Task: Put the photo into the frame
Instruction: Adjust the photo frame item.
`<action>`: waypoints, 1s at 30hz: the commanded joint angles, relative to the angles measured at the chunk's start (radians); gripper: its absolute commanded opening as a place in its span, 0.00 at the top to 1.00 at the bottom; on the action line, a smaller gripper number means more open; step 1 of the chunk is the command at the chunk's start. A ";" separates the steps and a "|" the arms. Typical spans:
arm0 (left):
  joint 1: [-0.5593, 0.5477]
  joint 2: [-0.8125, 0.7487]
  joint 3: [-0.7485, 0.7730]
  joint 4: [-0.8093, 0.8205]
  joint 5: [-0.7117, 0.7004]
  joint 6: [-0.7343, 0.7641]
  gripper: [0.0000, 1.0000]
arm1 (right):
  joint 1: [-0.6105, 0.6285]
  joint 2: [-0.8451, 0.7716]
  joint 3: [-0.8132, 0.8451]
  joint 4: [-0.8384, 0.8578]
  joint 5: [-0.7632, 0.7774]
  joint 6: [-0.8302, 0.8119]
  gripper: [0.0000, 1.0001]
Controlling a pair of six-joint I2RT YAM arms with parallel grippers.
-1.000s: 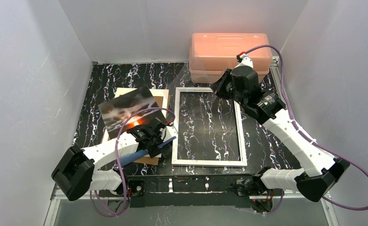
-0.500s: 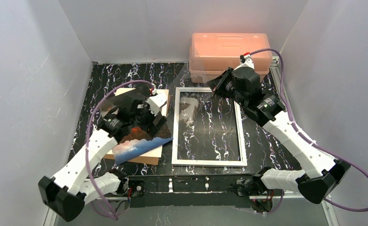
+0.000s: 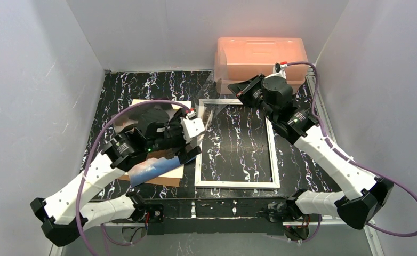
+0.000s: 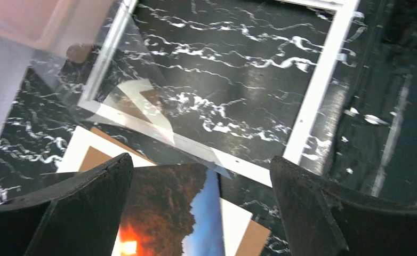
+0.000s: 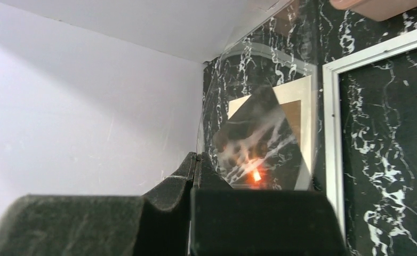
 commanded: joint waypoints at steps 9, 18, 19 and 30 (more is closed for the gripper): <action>-0.070 0.104 -0.009 0.214 -0.306 -0.059 0.02 | 0.072 0.024 0.019 0.113 0.084 0.115 0.99; -0.086 0.135 0.035 0.191 -0.356 -0.166 0.05 | 0.101 0.051 0.043 0.137 0.093 0.132 0.99; -0.085 0.139 0.030 0.203 -0.404 -0.159 0.09 | 0.104 0.048 0.045 0.139 0.090 0.133 0.99; -0.086 0.172 0.011 0.181 -0.433 -0.189 0.51 | 0.131 0.022 0.012 0.132 0.059 0.171 0.99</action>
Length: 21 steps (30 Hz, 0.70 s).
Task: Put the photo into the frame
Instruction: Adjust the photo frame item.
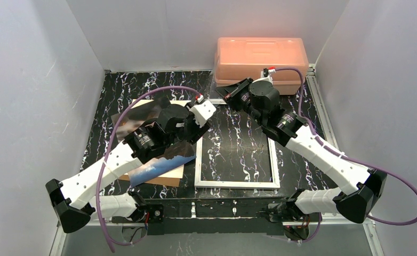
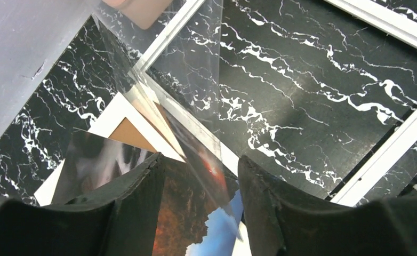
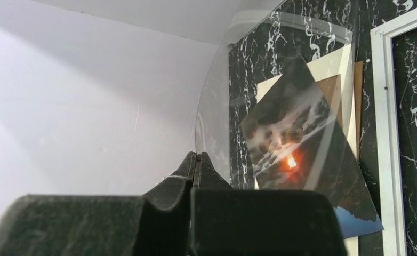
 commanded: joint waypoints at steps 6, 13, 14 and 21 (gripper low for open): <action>-0.005 -0.022 -0.045 0.005 0.007 -0.008 0.84 | 0.012 -0.083 -0.063 0.009 -0.026 0.052 0.98; -0.004 -0.051 -0.100 -0.009 0.031 0.034 1.00 | 0.012 -0.135 -0.104 -0.137 -0.047 0.042 0.44; -0.006 -0.065 -0.122 -0.004 0.038 0.045 1.00 | 0.011 -0.147 -0.110 -0.170 -0.044 0.037 0.34; -0.006 -0.157 -0.255 -0.001 0.081 0.108 1.00 | -0.084 -0.256 -0.243 -0.247 -0.093 0.059 0.16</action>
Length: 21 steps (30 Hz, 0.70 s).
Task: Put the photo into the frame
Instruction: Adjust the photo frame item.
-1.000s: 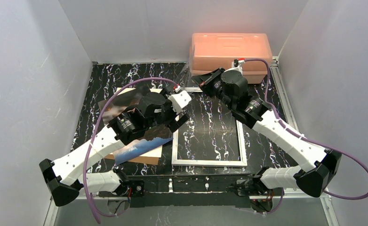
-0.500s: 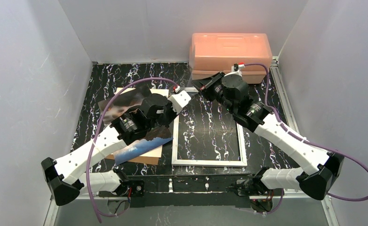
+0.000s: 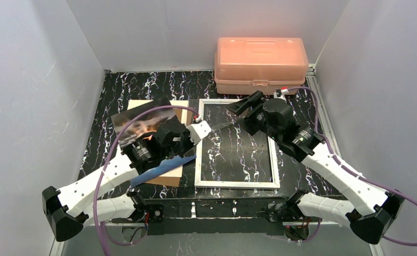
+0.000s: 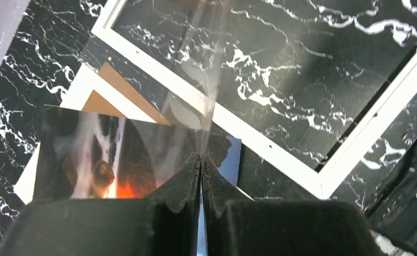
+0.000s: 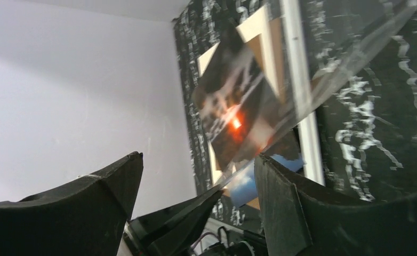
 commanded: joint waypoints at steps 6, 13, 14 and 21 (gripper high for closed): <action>-0.006 -0.091 -0.087 0.001 0.030 0.075 1.00 | -0.181 -0.110 -0.111 -0.217 -0.125 0.001 0.13; -0.006 -0.116 -0.107 0.016 0.047 0.083 1.00 | -0.232 -0.145 -0.251 -0.213 -0.238 0.054 0.11; -0.007 -0.120 -0.115 0.017 0.052 0.090 1.00 | -0.236 -0.140 -0.270 -0.184 -0.241 0.066 0.10; -0.010 -0.157 -0.146 0.012 0.069 0.125 1.00 | -0.280 -0.068 -0.300 -0.029 -0.233 0.111 0.09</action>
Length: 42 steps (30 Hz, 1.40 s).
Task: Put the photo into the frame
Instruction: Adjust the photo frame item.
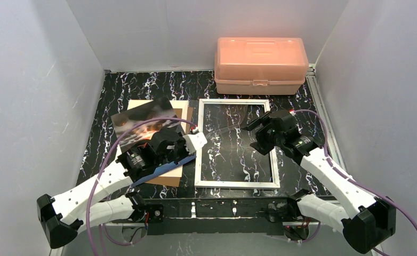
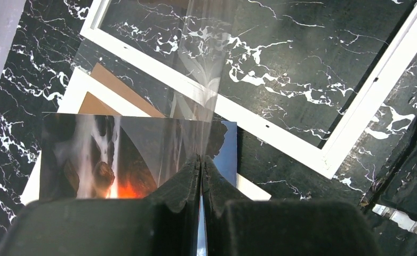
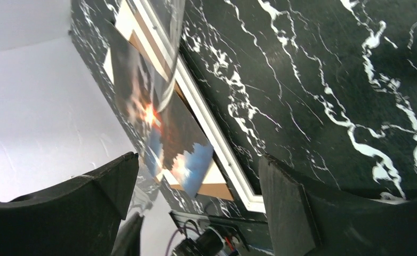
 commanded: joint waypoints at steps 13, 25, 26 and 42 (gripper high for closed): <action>-0.016 -0.071 -0.044 0.016 0.053 0.082 1.00 | -0.044 0.170 -0.050 0.350 -0.088 0.103 0.11; -0.030 -0.105 -0.064 0.017 0.060 0.112 1.00 | -0.042 0.328 0.006 0.449 -0.148 0.088 0.39; -0.030 -0.106 -0.066 0.018 0.061 0.113 1.00 | -0.040 0.338 0.015 0.439 -0.151 0.082 0.42; -0.033 -0.120 -0.039 -0.039 0.215 0.050 0.37 | -0.073 0.426 0.155 0.481 -0.266 -0.336 0.99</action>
